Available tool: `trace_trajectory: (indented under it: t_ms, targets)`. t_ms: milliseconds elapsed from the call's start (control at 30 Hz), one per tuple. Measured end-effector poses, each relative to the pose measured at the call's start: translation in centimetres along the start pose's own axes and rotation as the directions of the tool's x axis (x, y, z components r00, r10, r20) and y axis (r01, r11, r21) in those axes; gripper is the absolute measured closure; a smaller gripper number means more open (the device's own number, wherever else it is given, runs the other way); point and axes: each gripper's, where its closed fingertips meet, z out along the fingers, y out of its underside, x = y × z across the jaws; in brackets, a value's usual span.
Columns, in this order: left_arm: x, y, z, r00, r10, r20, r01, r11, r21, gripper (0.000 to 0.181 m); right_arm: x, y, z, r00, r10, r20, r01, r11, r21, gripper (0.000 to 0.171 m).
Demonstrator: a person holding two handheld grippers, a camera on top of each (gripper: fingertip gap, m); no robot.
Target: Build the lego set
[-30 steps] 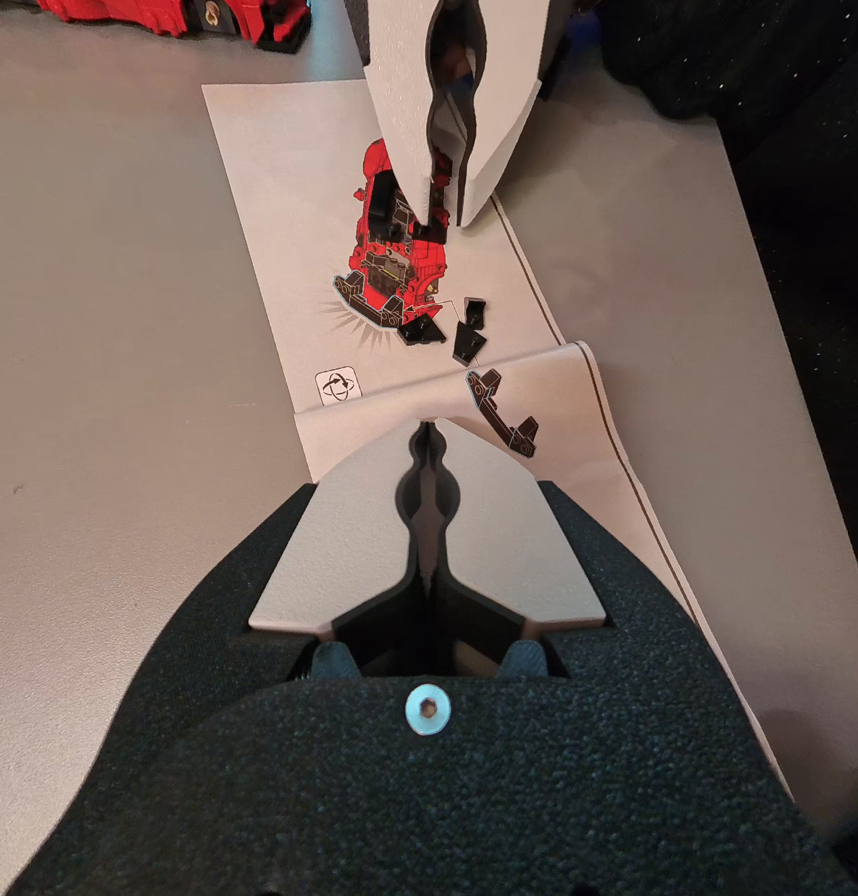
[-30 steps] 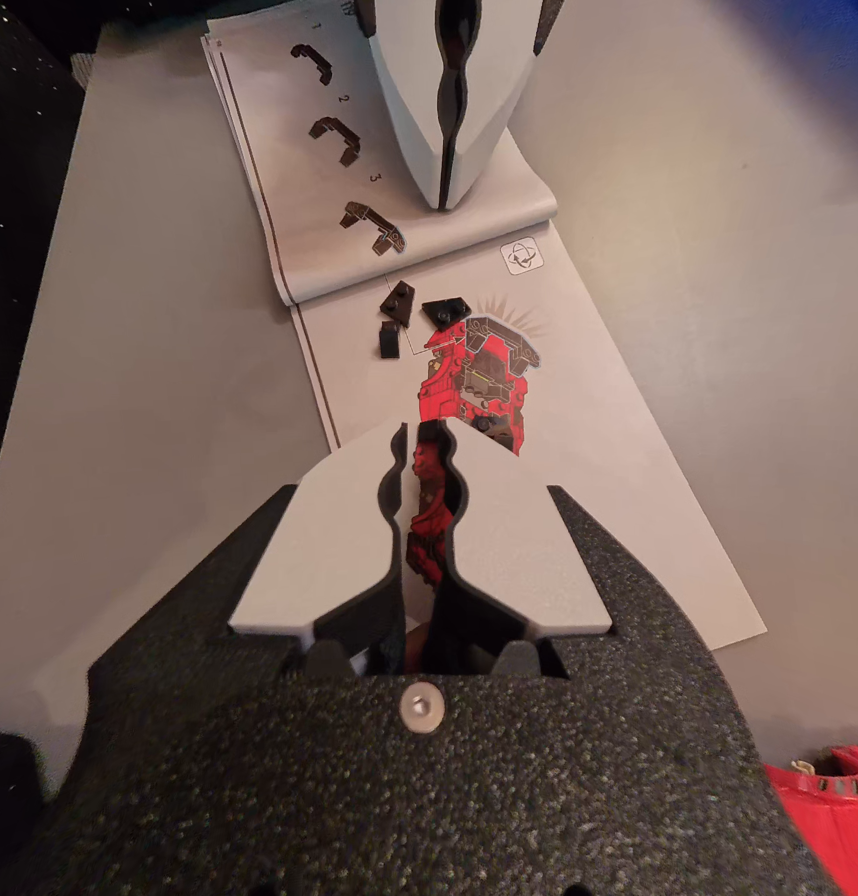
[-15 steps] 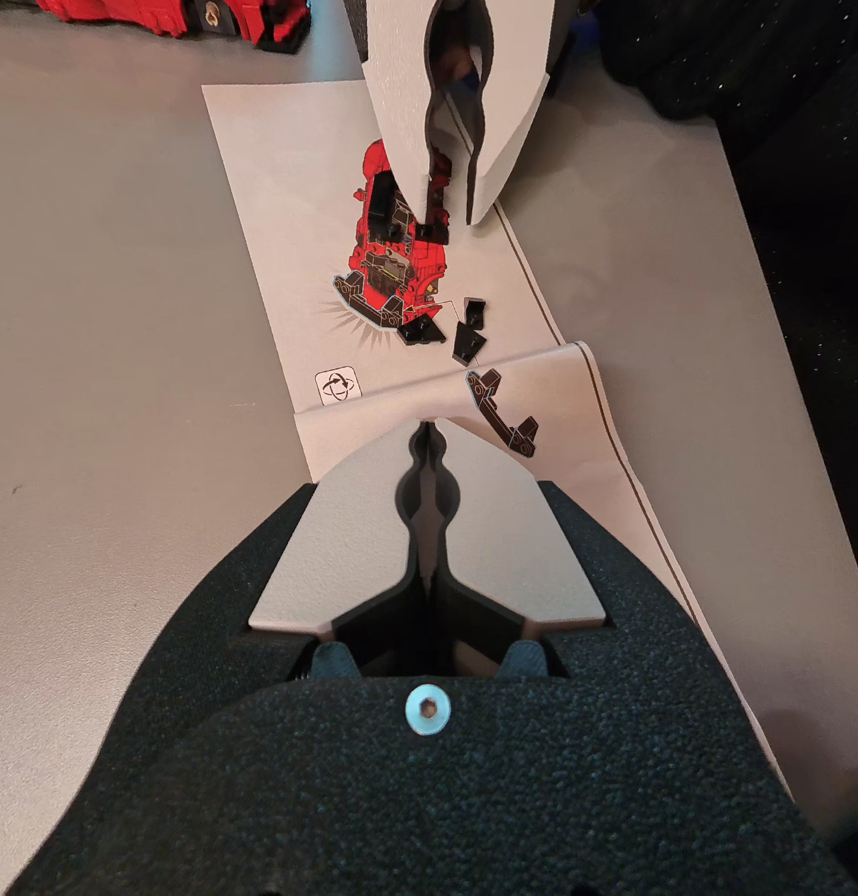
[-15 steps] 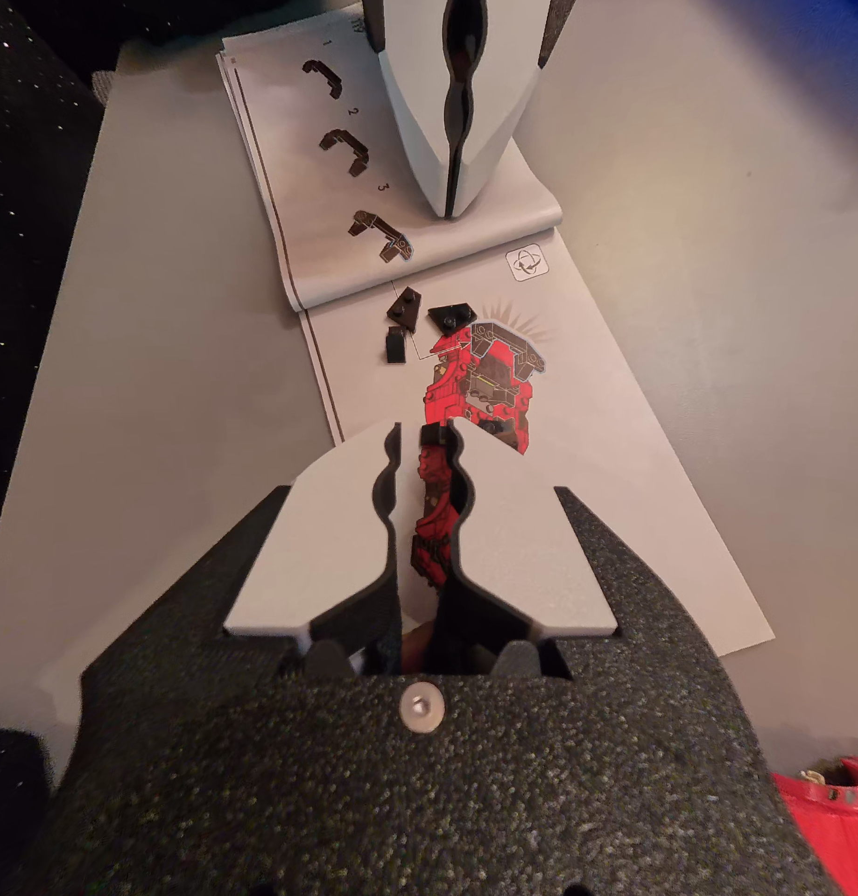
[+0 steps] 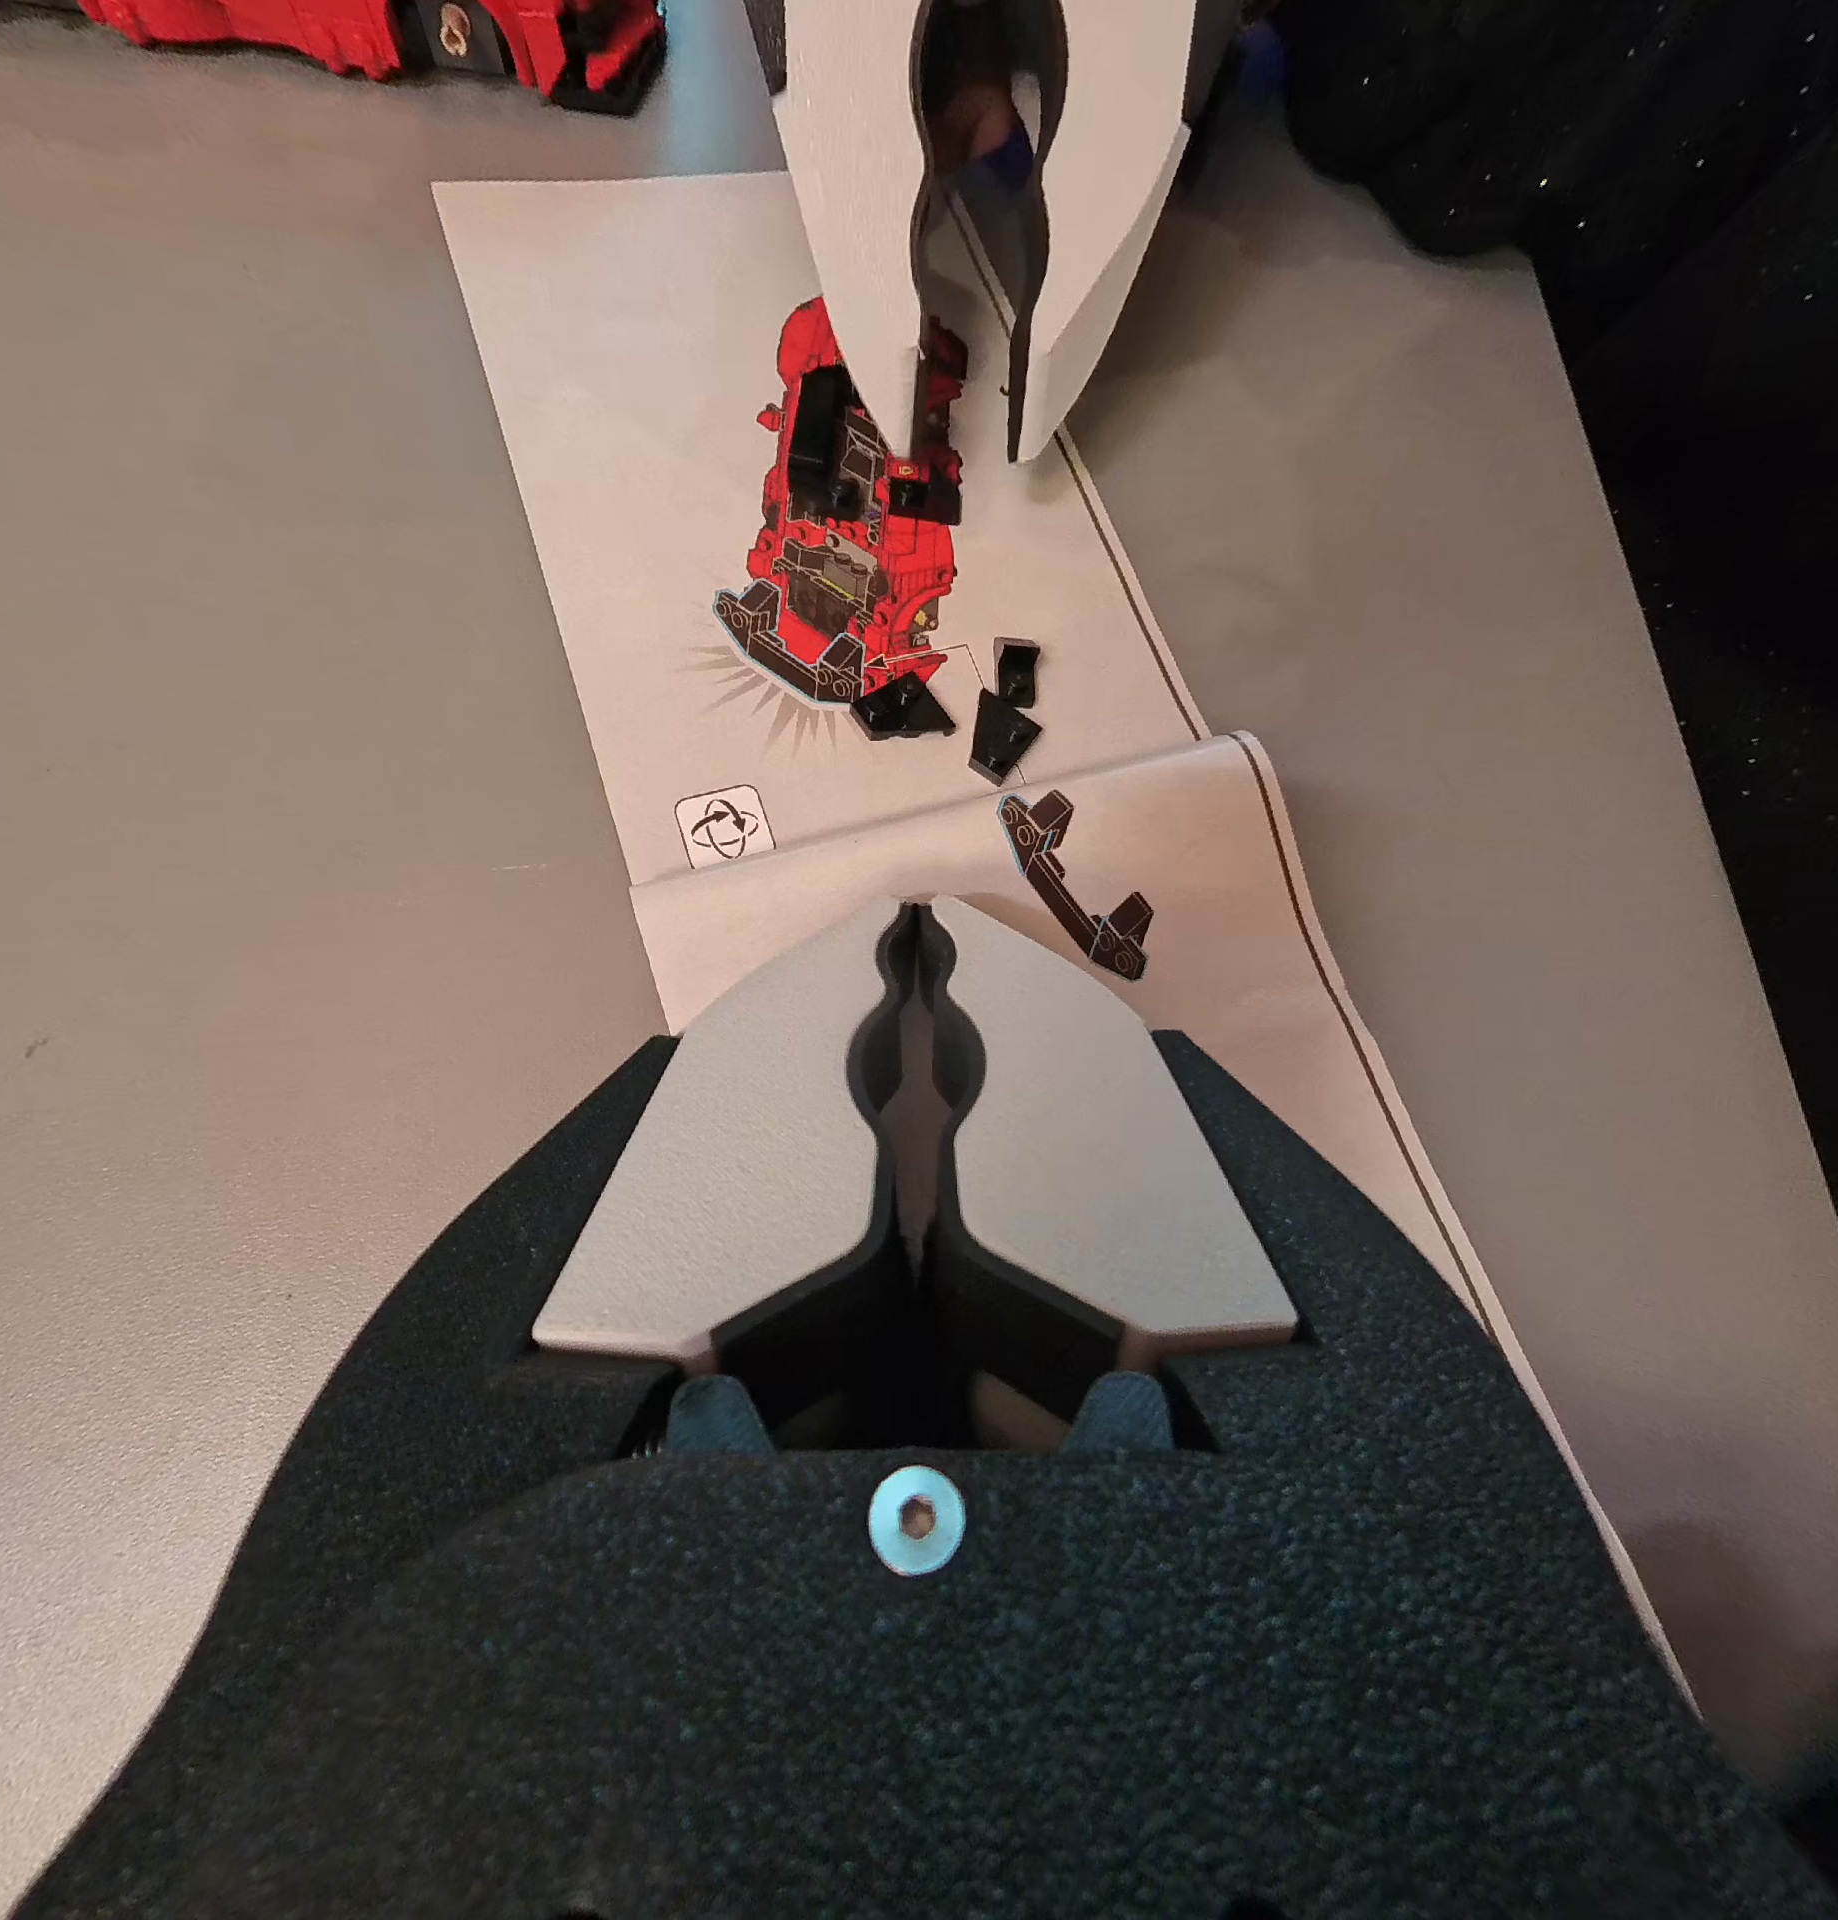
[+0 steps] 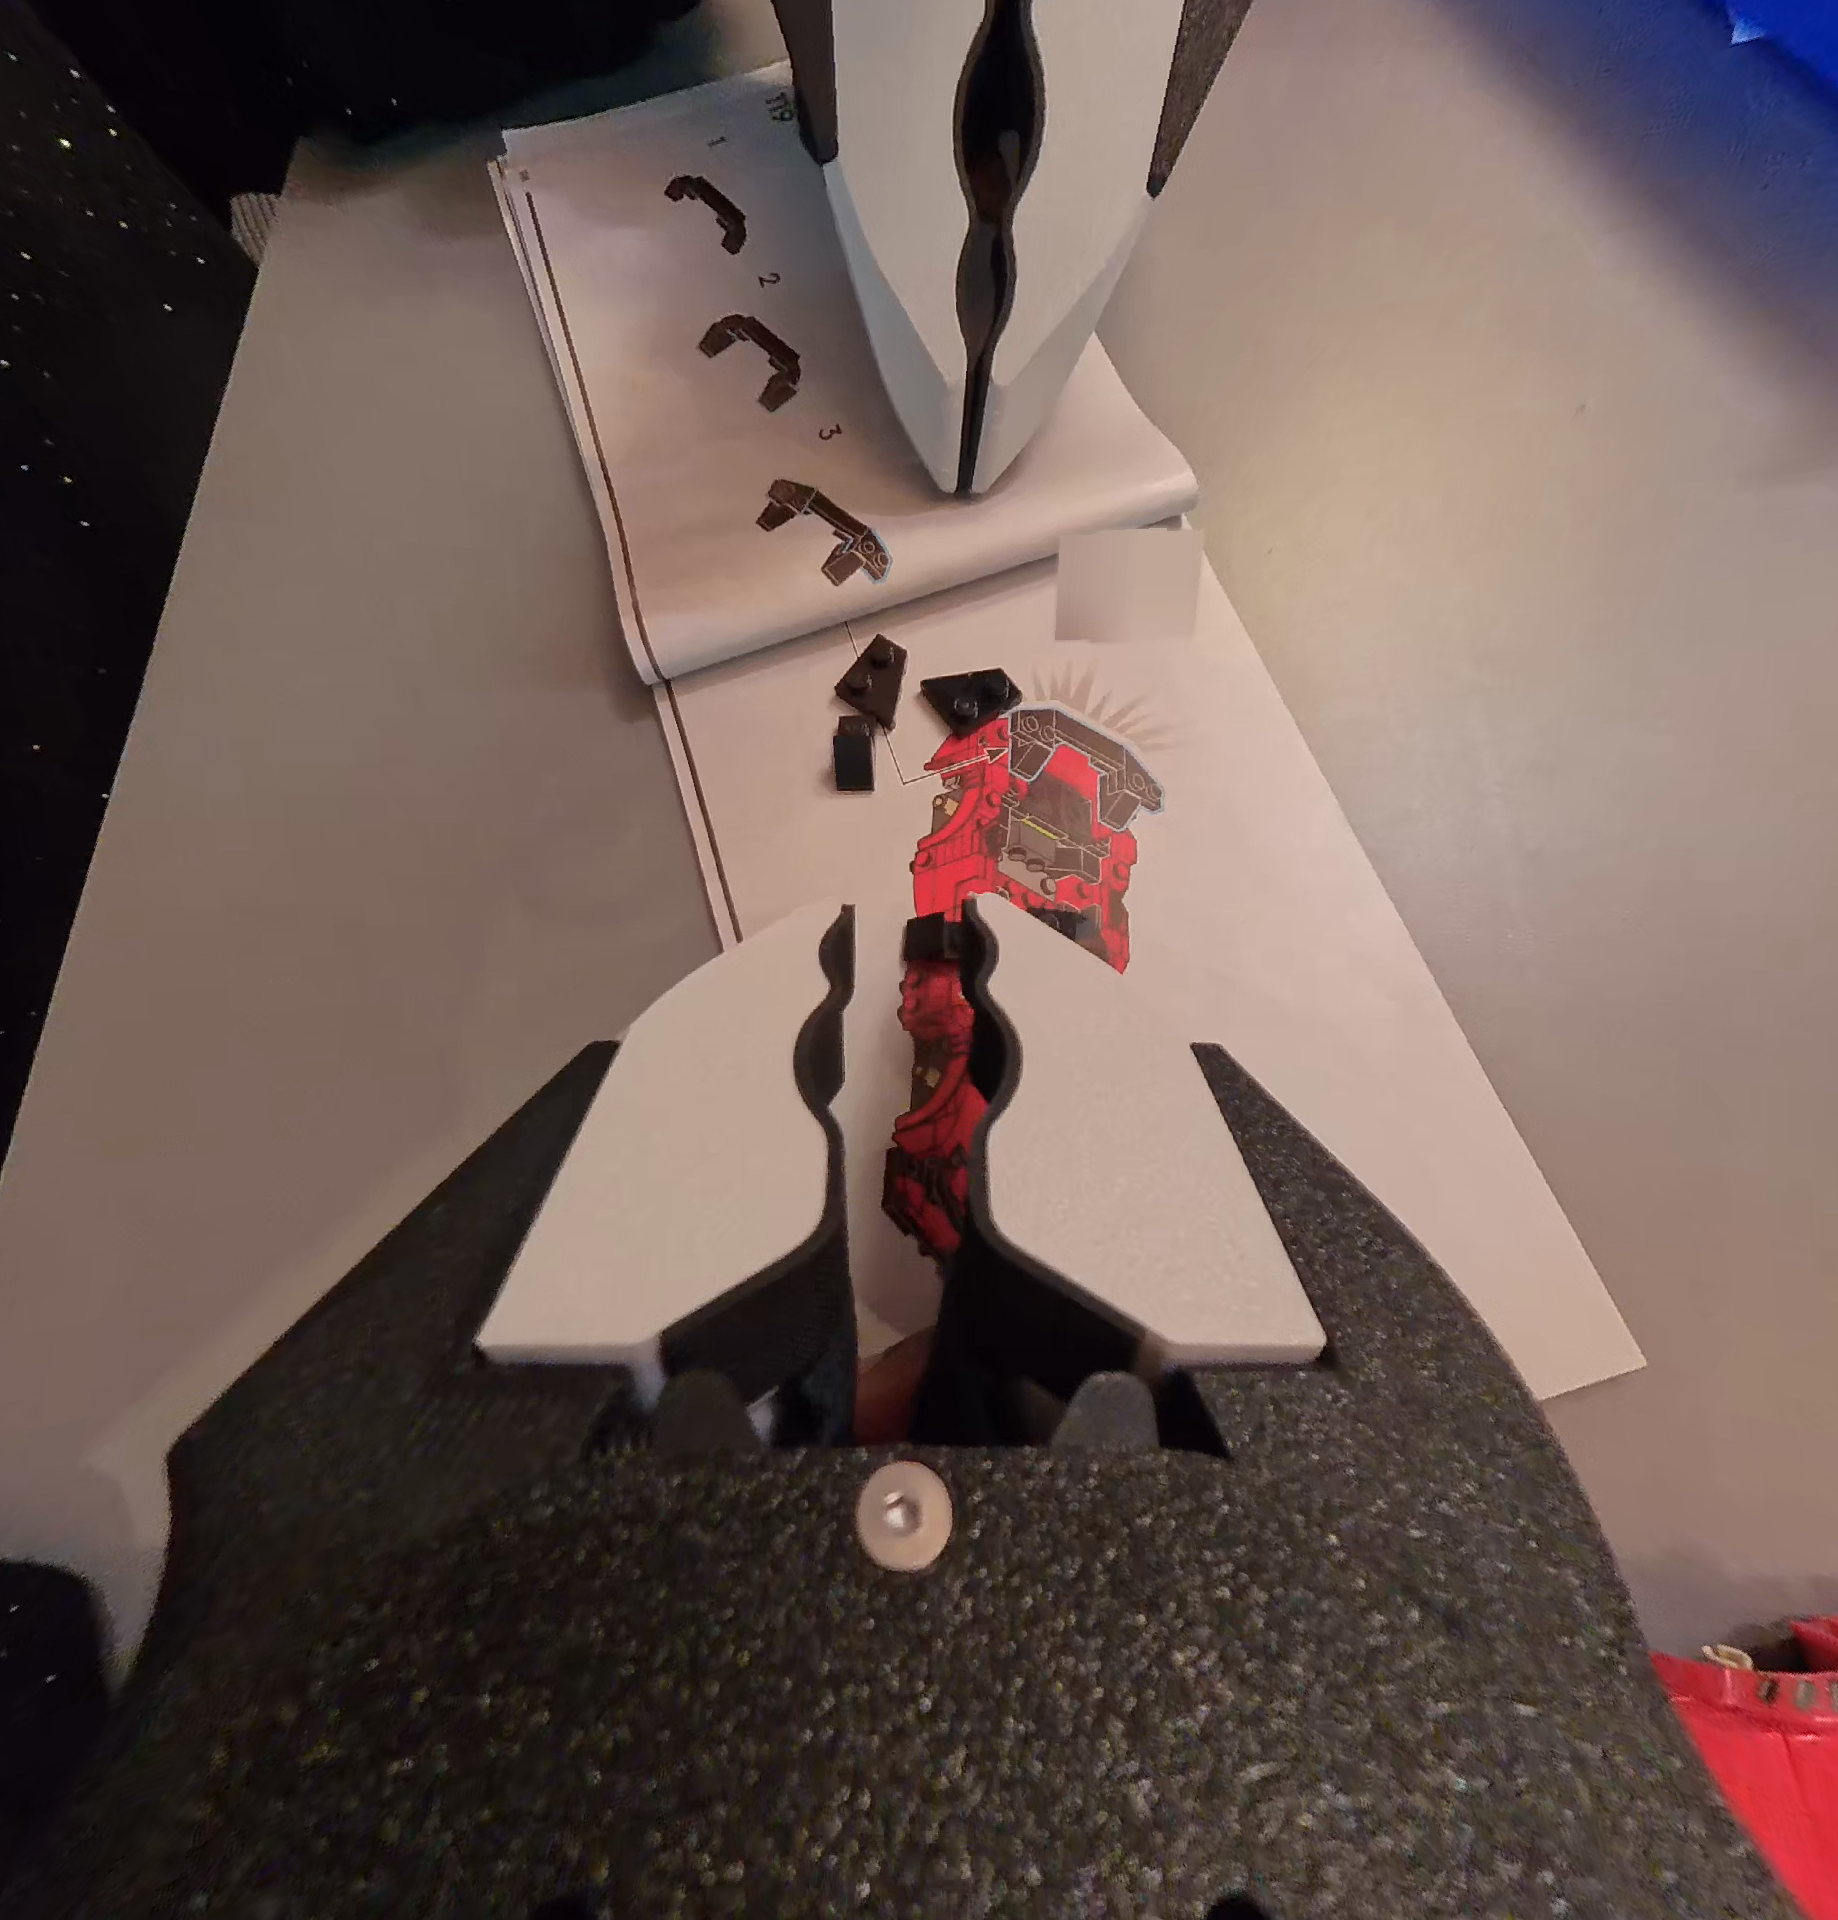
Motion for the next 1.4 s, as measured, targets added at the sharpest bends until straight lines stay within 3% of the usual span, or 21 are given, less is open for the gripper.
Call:
trace_trajectory:
  t_ms: [367,733,1200,1400]
  targets:
    - [0.0,0.0,0.0,1.000,0.001,0.001,-0.001,1.000,-0.002,0.181,3.2,1.2,-2.3,0.979,0.093,-0.180,-0.093,0.996,0.009,0.153]
    - [0.0,0.0,0.0,1.000,0.000,-0.001,0.000,1.000,0.001,0.181,3.2,1.5,-0.3,0.985,0.044,-0.166,-0.053,0.997,-0.051,0.164]
    - [0.3,-0.3,-0.1,1.000,0.019,-0.012,-0.019,1.000,-0.009,0.176,1.9,1.5,-0.5,0.995,-0.002,-0.103,-0.003,0.999,-0.048,0.163]
    - [0.7,-2.3,-0.1,0.997,0.075,0.004,-0.075,0.997,-0.019,0.174,1.9,1.4,-0.6,0.995,-0.003,-0.098,-0.001,0.999,-0.041,0.163]
